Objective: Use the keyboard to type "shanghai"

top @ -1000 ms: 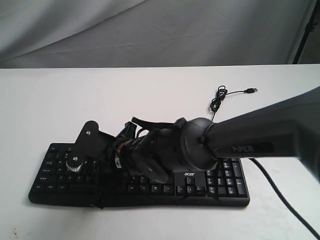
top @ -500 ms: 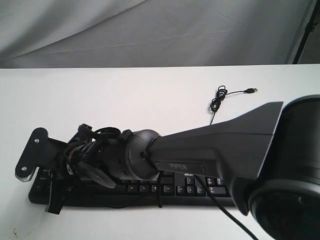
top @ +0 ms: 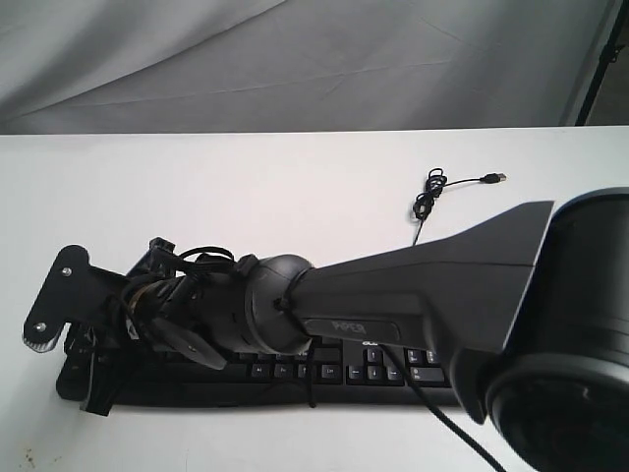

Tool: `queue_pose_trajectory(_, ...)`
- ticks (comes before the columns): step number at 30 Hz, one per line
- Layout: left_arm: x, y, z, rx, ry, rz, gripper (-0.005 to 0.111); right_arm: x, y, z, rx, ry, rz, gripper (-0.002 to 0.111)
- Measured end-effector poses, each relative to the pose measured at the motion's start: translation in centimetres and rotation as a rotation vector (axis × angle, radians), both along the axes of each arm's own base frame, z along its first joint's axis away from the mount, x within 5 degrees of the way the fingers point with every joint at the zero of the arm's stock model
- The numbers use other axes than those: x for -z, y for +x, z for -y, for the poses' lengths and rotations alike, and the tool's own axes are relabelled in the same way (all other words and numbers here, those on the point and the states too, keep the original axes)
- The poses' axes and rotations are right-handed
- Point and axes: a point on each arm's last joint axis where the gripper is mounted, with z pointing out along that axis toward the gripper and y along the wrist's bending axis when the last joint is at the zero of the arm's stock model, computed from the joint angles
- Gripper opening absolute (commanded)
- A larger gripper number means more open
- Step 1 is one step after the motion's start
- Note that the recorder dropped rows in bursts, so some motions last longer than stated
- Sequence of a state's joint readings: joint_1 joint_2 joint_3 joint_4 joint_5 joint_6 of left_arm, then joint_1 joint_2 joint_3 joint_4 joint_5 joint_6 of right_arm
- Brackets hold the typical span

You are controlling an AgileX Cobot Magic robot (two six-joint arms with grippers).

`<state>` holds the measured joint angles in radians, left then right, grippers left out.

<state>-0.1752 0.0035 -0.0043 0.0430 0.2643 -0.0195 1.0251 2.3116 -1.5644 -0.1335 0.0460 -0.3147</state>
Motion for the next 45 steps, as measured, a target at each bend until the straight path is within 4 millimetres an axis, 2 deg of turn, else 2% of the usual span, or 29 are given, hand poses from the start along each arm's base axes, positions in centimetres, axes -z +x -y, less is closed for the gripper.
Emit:
queue_pose_trajectory(4,0.0,0.0,0.0,0.000,0.000,0.000,0.000,0.0,0.0,0.0,0.000,0.000,0.000,0.000)
queue_pose_trajectory(11,0.0,0.0,0.0,0.000,0.000,0.000,0.000,1.1,0.0,0.0,0.000,-0.019,-0.012,0.000)
queue_pose_trajectory(33,0.0,0.0,0.0,0.000,0.000,0.000,0.000,1.1,0.0,0.0,0.001,-0.023,-0.014,0.000)
queue_pose_trajectory(35,0.0,0.0,0.0,0.000,0.000,0.000,0.000,0.7,0.1,0.2,0.006,-0.028,-0.015,0.000)
queue_pose_trajectory(41,0.0,0.0,0.0,0.000,0.000,0.000,0.000,-2.7,0.0,2.1,0.000,-0.028,0.024,0.000)
queue_pose_trajectory(45,0.0,0.0,0.0,0.000,0.000,0.000,0.000,-3.4,0.0,5.2,0.036,-0.034,0.012,0.000)
